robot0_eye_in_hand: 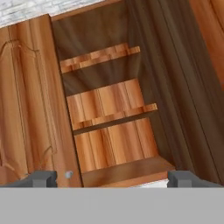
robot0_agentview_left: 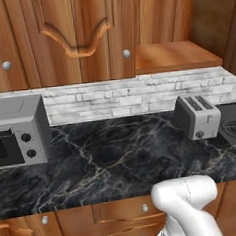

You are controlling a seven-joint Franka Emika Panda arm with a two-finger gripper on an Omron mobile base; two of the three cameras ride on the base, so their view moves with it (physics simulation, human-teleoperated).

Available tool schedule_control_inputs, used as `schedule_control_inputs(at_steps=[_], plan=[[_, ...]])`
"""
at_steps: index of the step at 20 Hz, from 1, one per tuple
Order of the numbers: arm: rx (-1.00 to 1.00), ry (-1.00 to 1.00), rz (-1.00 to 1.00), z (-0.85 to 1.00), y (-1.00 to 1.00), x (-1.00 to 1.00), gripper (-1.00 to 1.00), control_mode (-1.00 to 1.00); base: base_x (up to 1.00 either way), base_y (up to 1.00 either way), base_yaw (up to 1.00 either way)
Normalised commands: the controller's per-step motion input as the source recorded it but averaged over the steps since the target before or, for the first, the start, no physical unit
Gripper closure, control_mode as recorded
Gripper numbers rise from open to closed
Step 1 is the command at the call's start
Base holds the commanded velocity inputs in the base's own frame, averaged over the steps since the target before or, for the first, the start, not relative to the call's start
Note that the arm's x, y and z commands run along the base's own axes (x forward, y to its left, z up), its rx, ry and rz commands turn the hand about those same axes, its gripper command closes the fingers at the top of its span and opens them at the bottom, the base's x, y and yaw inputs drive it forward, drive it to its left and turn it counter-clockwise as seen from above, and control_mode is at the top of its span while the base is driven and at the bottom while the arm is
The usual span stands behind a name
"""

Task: Open the cabinet. Pick the bar soap and place it next to the sink. Then close the cabinet.

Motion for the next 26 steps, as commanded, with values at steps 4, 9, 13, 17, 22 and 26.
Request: schedule_control_inputs(at_steps=[4, 9, 13, 17, 22, 26], plan=[[-0.04, 0.23, 0.06, 0.0, 0.0, -0.13, -1.0, -1.0, 0.0, 0.0, 0.0], [-0.03, 0.05, 0.02, -0.03, -0.16, 0.05, -1.0, -1.0, 0.0, 0.0, 0.0], [0.0, 0.0, 0.0, -0.21, -0.52, 0.13, -1.0, -1.0, 0.0, 0.0, 0.0], [0.0, -0.06, 0.0, -0.15, -0.54, 0.0, -1.0, -1.0, 0.0, 0.0, 0.0], [0.0, -0.07, 0.0, -0.19, -0.56, 0.04, -1.0, -1.0, 0.0, 0.0, 0.0], [0.0, -0.06, 0.0, 0.0, -0.34, 0.0, -1.0, -1.0, 0.0, 0.0, 0.0]])
